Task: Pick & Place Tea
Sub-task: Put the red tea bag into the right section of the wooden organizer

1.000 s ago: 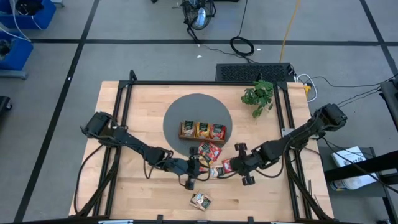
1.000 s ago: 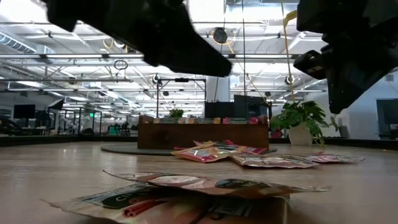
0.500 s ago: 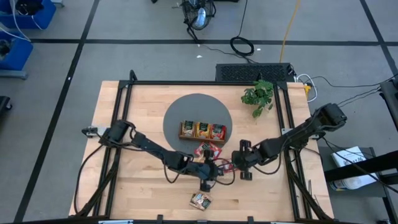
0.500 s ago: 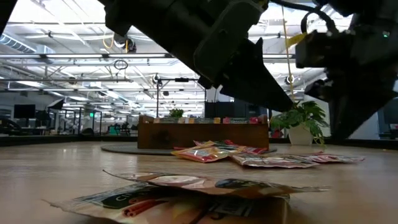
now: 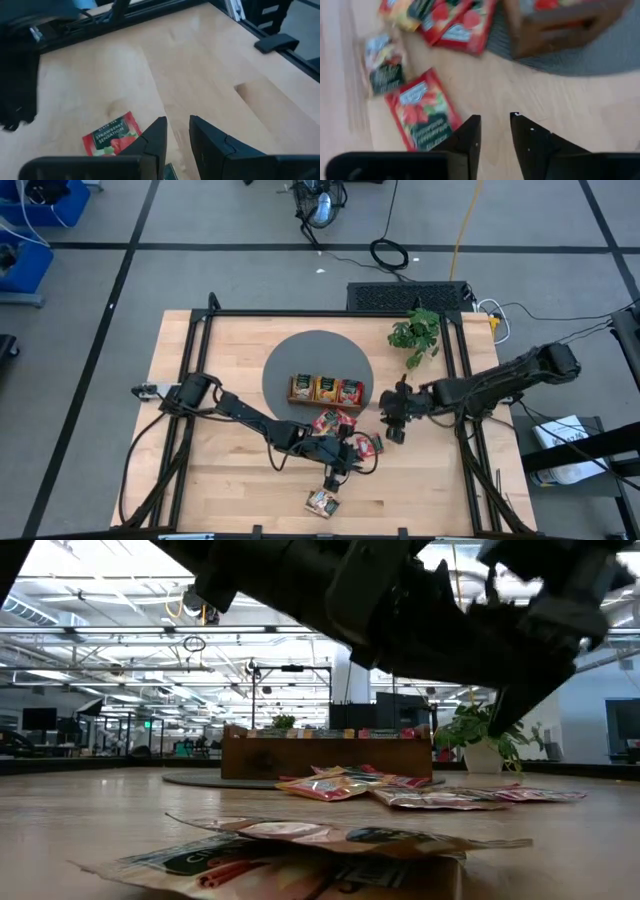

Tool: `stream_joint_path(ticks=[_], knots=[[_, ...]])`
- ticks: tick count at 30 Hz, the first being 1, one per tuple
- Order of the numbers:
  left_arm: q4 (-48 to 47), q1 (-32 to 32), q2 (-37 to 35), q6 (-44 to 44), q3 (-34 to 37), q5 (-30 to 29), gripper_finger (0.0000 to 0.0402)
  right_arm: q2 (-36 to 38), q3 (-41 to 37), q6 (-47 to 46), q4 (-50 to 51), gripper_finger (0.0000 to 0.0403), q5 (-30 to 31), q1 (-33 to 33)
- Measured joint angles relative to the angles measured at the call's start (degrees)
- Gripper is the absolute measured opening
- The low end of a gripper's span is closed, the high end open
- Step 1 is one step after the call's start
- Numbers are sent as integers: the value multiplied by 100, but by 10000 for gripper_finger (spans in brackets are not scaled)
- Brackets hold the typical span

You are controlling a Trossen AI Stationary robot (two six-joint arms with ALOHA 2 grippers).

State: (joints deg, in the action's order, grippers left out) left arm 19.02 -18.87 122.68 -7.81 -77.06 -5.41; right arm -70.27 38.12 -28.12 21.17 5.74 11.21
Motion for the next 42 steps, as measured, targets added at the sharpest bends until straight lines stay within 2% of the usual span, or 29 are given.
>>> stream_joint_path(ticks=[4,7,18,28,33,42], knots=[[148,65,210,-2,3,76,88,237,-700,-516,-1205,125,-799,-331],[226,143,426,60,-182,166,88,242,-1021,-805,-1695,136,-1026,-374],[-470,259,873,303,-737,340,88,73,-1321,-1452,-1736,136,-1180,-155],[-599,387,941,651,-743,256,88,-149,-1531,-1580,-2421,135,-1231,-141],[-632,457,941,698,-743,355,88,-506,-1526,-1595,-2772,135,-1476,-145],[-580,498,1002,781,-741,546,88,-881,-1519,-1614,-3187,134,-1568,-145]])
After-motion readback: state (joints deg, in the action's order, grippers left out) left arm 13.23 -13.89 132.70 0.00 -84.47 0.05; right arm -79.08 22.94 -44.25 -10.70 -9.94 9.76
